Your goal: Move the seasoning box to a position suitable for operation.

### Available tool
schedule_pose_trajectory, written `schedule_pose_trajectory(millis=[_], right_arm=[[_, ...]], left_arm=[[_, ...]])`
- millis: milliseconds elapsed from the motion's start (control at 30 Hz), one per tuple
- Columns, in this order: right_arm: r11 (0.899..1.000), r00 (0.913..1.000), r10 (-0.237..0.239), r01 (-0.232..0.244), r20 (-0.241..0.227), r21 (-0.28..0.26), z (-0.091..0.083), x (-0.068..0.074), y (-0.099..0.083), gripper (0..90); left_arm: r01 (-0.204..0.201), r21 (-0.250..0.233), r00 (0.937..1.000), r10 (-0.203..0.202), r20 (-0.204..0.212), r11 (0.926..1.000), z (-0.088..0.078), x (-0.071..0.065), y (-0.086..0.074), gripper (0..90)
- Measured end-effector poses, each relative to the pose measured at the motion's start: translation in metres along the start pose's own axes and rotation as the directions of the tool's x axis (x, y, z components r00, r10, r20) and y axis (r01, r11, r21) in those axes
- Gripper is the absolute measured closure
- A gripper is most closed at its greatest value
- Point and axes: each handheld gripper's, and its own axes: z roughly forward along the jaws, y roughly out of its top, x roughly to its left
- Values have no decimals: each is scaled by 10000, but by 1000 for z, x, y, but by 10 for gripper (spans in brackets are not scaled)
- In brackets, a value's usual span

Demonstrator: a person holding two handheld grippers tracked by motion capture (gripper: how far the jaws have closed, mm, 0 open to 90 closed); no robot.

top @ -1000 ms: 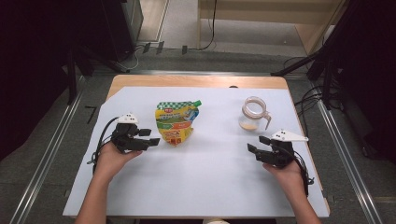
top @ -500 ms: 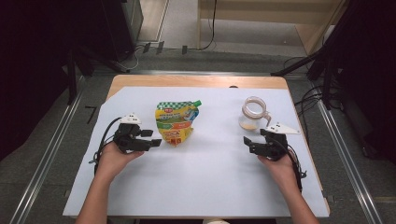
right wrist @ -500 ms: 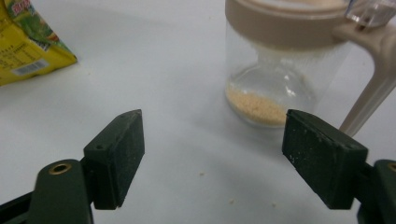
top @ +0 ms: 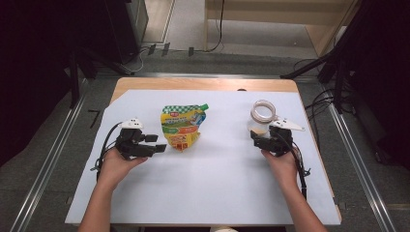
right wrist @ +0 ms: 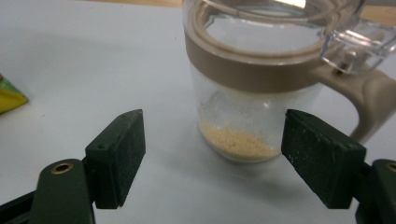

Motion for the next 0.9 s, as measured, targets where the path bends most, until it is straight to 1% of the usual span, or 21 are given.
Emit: schedule_pose_trajectory(millis=[33,67,100,133,167,200,233,267,300,367,433,467,500,633,667,700,767,800,900], right_arm=[[10000,10000,0,0,0,0,0,0,0,212],[10000,9999,41,-40,143,-42,1,1,1,195],[9999,9991,71,-67,411,-100,3,2,2,189],[9992,9971,304,-286,696,-266,6,3,1,190],[9992,9971,304,-286,696,-266,6,3,1,190],[9989,9960,369,-344,809,-317,7,3,1,186],[9980,9928,417,-360,1125,-524,11,6,0,156],[9980,9928,417,-360,1125,-524,11,6,0,156],[9973,9912,506,-435,1227,-595,13,8,-1,140],[9956,9854,671,-557,1565,-760,17,11,-2,132],[9944,9763,741,-568,2036,-896,23,14,-4,129],[9939,9737,757,-565,2147,-943,25,15,-4,127],[9934,9719,818,-615,2209,-972,26,15,-5,122],[9843,9583,1524,-1250,2418,-1248,35,15,-6,113],[9824,9551,1631,-1343,2472,-1294,37,15,-6,112],[9799,9500,1765,-1448,2575,-1376,40,15,-7,112],[9767,9446,1887,-1521,2686,-1512,44,16,-8,111],[9748,9420,1973,-1591,2714,-1563,46,15,-7,111],[9613,9372,2416,-1956,2516,-1942,47,13,-6,110]], left_arm=[[8,-6,10000,-8,-27,10000,0,0,0,404],[15,34,10000,-15,-25,10000,0,1,0,404],[12,54,10000,-11,-57,10000,0,1,0,404],[17,60,10000,-17,-64,10000,0,1,0,405],[34,41,10000,-34,-35,10000,0,1,-1,405],[35,30,10000,-35,-21,10000,0,1,-1,405],[38,24,10000,-38,-20,10000,0,1,-1,405],[43,27,10000,-43,-26,10000,0,1,-1,405],[50,17,10000,-50,-14,10000,0,2,-1,405],[57,20,10000,-57,-3,10000,1,2,-1,405],[63,16,10000,-63,7,10000,1,2,-1,405],[68,13,10000,-68,21,10000,1,2,-1,405],[68,36,10000,-68,21,10000,1,1,-1,405],[75,60,10000,-75,9,10000,2,1,-1,406],[76,71,10000,-76,29,9999,2,1,-1,406],[78,71,10000,-79,30,9999,2,1,-1,407],[75,75,10000,-75,37,9999,2,1,-1,407],[81,61,10000,-81,42,9999,2,1,-1,407],[92,45,9999,-92,76,9999,2,2,-1,407]])
